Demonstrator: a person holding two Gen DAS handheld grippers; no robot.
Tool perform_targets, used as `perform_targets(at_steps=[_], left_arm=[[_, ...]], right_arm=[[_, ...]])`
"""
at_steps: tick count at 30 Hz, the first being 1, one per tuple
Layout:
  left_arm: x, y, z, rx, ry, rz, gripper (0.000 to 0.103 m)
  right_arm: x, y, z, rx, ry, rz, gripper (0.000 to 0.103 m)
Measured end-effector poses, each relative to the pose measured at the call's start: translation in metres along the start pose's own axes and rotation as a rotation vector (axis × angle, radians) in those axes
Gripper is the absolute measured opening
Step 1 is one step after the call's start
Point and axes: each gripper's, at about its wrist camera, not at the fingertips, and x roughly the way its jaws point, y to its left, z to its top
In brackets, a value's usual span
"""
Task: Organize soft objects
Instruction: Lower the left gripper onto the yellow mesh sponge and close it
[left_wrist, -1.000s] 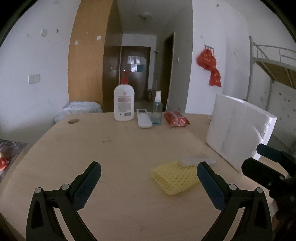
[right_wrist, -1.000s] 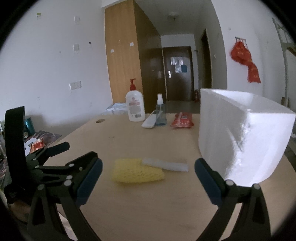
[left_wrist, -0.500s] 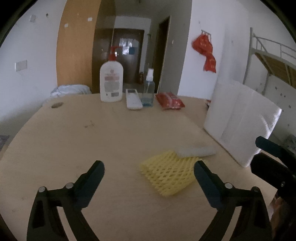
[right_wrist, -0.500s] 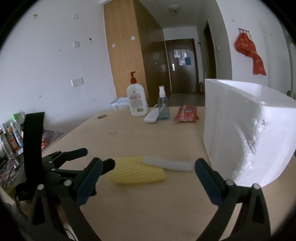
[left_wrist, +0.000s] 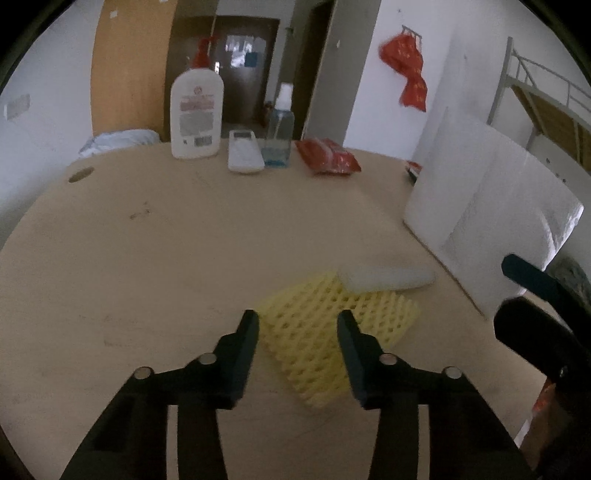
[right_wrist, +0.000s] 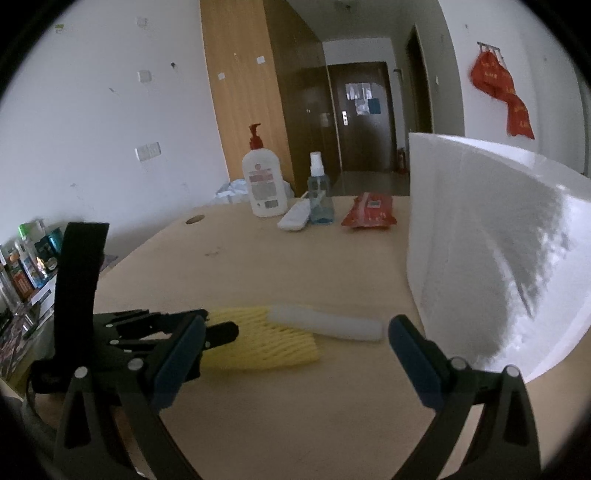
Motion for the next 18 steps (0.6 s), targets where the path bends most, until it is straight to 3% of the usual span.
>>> perform_targets(at_steps=[9,10,13,18], left_arm=[[0.005,0.003,-0.001,-0.005,0.043,-0.008,0.041],[0.005,0.002,-0.001,-0.003,0.040,-0.012,0.029],[0.008,0.001,-0.001,0.008,0.050,-0.017,0.016],[0.009,0.005,0.000,-0.010,0.050,-0.039,0.006]], right_arm=[[0.009,0.007,0.003,-0.031,0.022,0.007,0.101],[0.010,0.007,0.004,-0.032,0.026,0.005,0.101],[0.014,0.007,0.005,-0.036,0.037,0.000,0.101],[0.021,0.009,0.008,-0.055,0.056,-0.002,0.101]])
